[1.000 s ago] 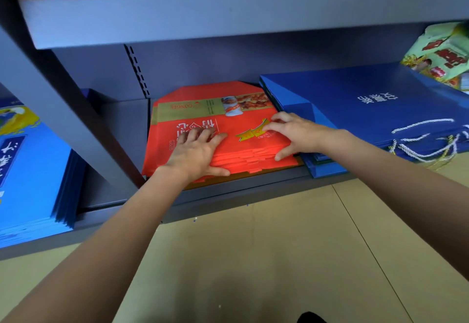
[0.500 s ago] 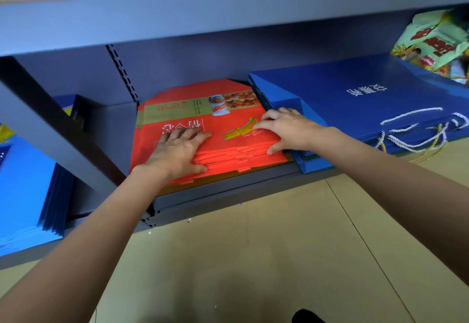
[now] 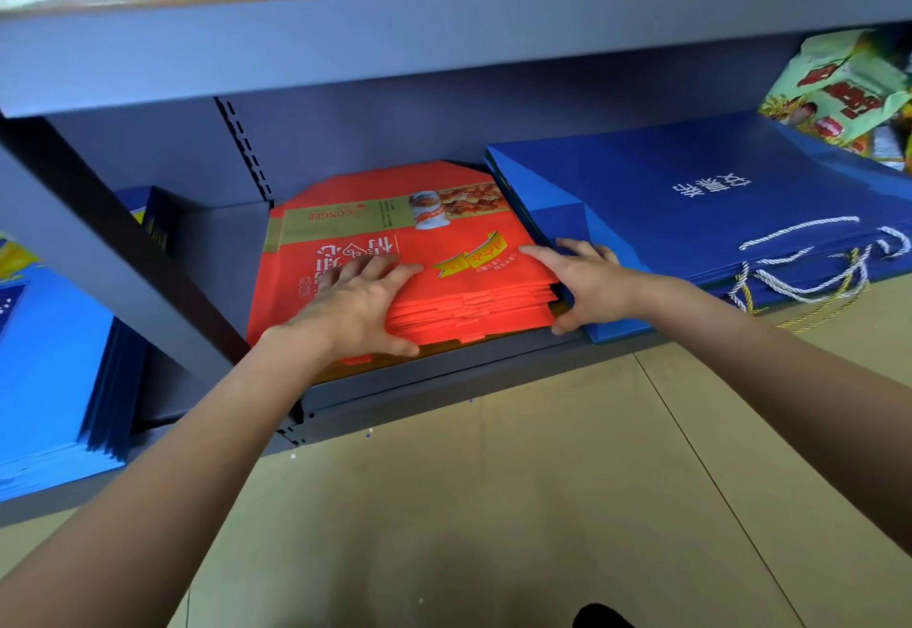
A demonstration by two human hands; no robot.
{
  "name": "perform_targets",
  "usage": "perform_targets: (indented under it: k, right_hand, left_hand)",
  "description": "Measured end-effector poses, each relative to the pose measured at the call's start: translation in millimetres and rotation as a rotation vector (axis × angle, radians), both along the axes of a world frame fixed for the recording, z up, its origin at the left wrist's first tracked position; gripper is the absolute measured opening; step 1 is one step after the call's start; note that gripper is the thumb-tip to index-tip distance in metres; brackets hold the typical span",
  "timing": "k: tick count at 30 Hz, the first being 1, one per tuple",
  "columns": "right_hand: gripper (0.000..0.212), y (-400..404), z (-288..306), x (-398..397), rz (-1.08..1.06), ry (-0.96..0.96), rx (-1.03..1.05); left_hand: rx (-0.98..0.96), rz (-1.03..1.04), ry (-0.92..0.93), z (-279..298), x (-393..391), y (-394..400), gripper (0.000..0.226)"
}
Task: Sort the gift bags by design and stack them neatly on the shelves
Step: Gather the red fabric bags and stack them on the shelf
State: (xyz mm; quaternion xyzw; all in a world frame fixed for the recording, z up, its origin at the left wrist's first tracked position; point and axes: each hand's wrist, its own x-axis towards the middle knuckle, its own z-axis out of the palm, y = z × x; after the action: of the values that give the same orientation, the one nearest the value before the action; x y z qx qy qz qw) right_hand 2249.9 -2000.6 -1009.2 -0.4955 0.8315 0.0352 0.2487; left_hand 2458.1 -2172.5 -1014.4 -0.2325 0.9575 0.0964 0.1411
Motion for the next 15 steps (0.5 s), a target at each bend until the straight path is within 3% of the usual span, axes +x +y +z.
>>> perform_targets:
  k: [4,10,15]
  right_hand:
    - [0.111,3.4,-0.1,12.5,0.024,0.037,-0.01]
    - [0.084,-5.7,8.4,18.0,-0.072,0.008,-0.263]
    - [0.089,-12.6,-2.0,17.8,0.074,0.121,-0.138]
  left_hand:
    - [-0.156,-0.062,-0.012,-8.4,-7.2,11.2,0.105]
    - [-0.266,-0.011,0.115,-9.2,-9.0,6.6,0.095]
    - [-0.225,-0.04,0.067,-14.0,-10.8,9.0,0.099]
